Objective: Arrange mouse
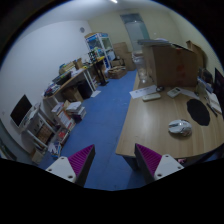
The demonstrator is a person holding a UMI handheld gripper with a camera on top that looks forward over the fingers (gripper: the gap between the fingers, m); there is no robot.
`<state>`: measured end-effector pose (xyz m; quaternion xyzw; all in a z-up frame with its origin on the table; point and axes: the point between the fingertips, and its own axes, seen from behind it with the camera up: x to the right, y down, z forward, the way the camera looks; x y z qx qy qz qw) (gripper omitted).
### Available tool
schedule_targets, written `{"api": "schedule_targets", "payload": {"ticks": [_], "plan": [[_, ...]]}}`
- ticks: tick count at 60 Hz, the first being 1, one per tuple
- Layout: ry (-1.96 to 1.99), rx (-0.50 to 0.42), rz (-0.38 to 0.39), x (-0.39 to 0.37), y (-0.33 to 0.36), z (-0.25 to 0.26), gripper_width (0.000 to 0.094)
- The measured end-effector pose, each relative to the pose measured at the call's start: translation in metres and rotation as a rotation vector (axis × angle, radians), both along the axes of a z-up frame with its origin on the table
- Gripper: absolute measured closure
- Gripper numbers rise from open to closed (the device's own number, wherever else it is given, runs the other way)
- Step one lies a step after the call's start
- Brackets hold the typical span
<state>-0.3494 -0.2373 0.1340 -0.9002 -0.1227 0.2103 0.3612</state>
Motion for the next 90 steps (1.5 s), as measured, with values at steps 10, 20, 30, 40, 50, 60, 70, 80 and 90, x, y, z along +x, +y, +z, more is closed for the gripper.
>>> {"api": "schedule_targets", "payload": {"ticks": [10,20,30,40,50,60,70,80,90], "plan": [[-0.021,-0.028,-0.079,0.033,-0.002,-0.018,0.0104],[-0.152,-0.01,-0.151,0.118,0.023,-0.05,0.0104],[-0.26,0.021,-0.182,0.2,0.062,-0.081,0.0098],[-0.297,0.025,-0.215,0.248,0.104,-0.112,0.0098],[-0.358,0.055,-0.154,0.26,0.143,-0.13,0.0095],[-0.346,0.053,-0.078,0.251,0.17,-0.147,0.0092],[-0.337,0.067,-0.083,0.252,0.202,-0.151,0.009],[-0.295,0.083,-0.136,0.253,0.238,-0.152,0.0082],[-0.253,0.114,-0.215,0.255,0.251,-0.151,0.0087]]}}
